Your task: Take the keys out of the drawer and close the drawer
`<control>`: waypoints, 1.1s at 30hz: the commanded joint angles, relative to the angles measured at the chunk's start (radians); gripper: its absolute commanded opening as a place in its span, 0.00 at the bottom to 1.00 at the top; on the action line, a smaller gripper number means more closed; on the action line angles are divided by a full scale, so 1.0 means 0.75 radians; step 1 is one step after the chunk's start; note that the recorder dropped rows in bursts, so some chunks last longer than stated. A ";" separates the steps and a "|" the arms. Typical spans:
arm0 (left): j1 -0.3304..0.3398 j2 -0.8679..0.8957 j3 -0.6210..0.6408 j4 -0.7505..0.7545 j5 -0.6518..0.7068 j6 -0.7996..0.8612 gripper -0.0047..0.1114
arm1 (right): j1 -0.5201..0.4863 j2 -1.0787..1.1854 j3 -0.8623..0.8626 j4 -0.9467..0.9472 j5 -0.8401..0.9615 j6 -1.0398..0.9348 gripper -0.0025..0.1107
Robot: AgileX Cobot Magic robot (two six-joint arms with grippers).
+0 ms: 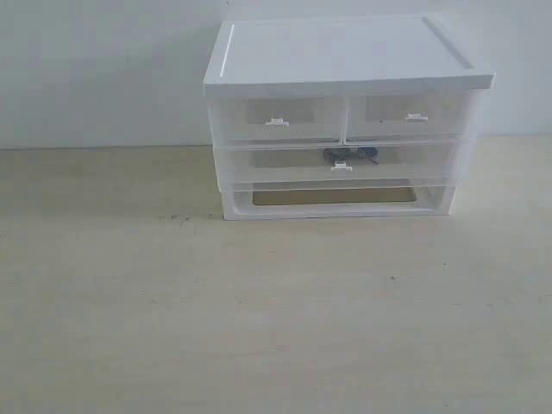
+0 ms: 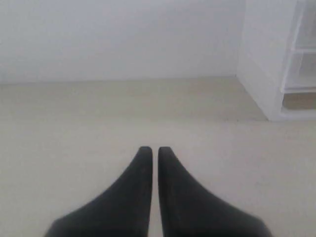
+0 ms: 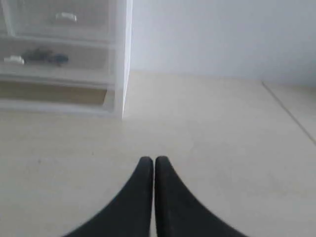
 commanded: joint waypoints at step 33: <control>0.003 0.954 -0.397 0.781 -1.674 -0.785 0.08 | 0.006 0.744 -0.429 -0.618 -1.176 0.982 0.02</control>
